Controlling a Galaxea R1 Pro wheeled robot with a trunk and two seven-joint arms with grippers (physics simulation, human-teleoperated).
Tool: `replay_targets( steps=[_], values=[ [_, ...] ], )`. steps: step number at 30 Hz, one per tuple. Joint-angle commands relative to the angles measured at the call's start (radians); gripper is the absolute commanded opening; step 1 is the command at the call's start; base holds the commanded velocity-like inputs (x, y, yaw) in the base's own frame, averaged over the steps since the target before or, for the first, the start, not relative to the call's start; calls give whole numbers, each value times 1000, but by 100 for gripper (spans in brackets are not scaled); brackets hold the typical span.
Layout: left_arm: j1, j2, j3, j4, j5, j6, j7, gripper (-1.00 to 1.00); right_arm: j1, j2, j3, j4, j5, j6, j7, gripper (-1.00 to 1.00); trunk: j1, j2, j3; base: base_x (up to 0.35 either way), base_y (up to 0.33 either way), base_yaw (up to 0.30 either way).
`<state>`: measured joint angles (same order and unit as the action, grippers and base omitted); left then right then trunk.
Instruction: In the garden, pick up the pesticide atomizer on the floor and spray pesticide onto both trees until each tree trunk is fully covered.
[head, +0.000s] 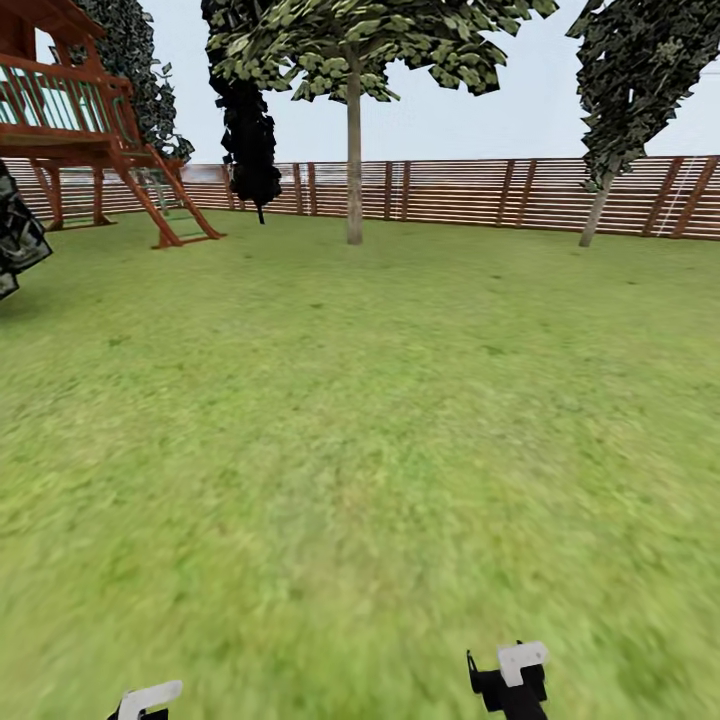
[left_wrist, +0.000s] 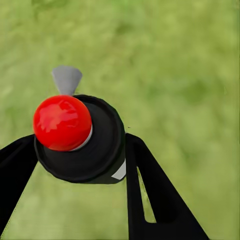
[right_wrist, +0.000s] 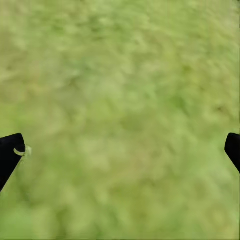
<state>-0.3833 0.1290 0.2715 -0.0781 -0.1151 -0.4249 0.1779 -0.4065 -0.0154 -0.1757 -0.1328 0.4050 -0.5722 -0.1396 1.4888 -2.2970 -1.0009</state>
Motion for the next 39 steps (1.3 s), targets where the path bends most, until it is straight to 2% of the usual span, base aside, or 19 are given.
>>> replay_targets(
  steps=[1, 10, 18, 39],
  values=[
    [0, 0, 0, 0, 0, 0, 0, -100, 0, 0, 0, 0, 0, 0, 0, 100, 0, 0, 0, 340, 72, 0],
    [1, 1, 0, 0, 0, 0, 0, -100, 0, 2, 1, 4, 2, 1, 1, 100, 0, 0, 0, 340, 72, 0],
    [0, 0, 0, 0, 0, 0, 0, -100, 1, 11, -1, 102, -3, 4, 1, 100, 0, 0, 0, 340, 72, 0],
    [0, 1, 0, 0, 2, 0, 0, -100, 2, 9, -1, 107, -2, 10, 2, 100, 0, 0, 0, 339, 72, 0]
  ],
)
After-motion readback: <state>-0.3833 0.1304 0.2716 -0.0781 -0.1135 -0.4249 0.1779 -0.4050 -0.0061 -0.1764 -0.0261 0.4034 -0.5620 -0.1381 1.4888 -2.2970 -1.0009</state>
